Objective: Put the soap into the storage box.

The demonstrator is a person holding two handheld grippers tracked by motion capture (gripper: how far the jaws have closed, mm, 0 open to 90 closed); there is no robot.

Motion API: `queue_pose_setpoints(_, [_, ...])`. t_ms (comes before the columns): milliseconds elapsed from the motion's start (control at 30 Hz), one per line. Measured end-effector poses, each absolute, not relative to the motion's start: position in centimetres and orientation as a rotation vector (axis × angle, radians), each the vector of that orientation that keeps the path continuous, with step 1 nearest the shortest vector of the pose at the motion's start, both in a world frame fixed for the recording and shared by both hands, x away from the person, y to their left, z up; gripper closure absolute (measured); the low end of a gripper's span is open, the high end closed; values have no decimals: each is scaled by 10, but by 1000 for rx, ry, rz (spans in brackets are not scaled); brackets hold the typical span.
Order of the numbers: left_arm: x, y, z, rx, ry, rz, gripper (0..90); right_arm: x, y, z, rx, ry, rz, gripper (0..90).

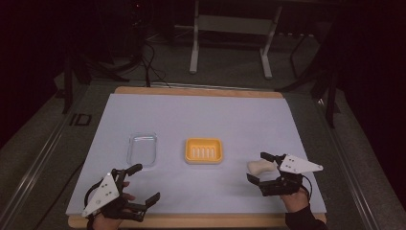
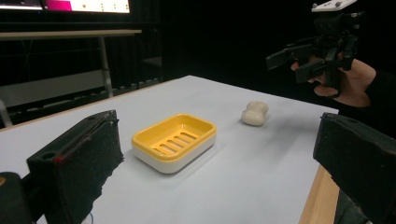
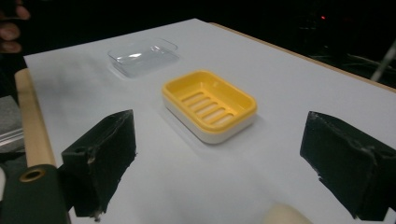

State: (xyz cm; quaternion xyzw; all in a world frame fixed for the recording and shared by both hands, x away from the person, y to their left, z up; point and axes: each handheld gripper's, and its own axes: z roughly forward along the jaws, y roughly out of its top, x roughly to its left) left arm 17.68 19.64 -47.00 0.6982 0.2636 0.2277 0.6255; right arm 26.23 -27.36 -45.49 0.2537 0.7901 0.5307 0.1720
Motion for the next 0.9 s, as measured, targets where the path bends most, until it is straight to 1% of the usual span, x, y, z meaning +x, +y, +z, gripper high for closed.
queue_pose_setpoints(200, [171,196,-468,1606,596,550,12,263,-279,-456,749,2229,1510,104])
queue_pose_setpoints(267, [171,196,-468,1619,596,558,12,263,-278,-456,747,2224,1492,105])
queue_pose_setpoints(300, [172,196,-468,1636,601,574,11,263,-278,-456,743,2216,1473,127])
queue_pose_setpoints(400, [171,196,-469,1655,603,591,11,263,-278,-456,734,2211,1486,124])
queue_pose_setpoints(633, [170,200,-469,1639,601,571,12,267,-280,-453,719,2240,1525,122])
queue_pose_setpoints(900, [172,198,-471,1640,595,557,11,271,-279,-439,653,2380,1505,108])
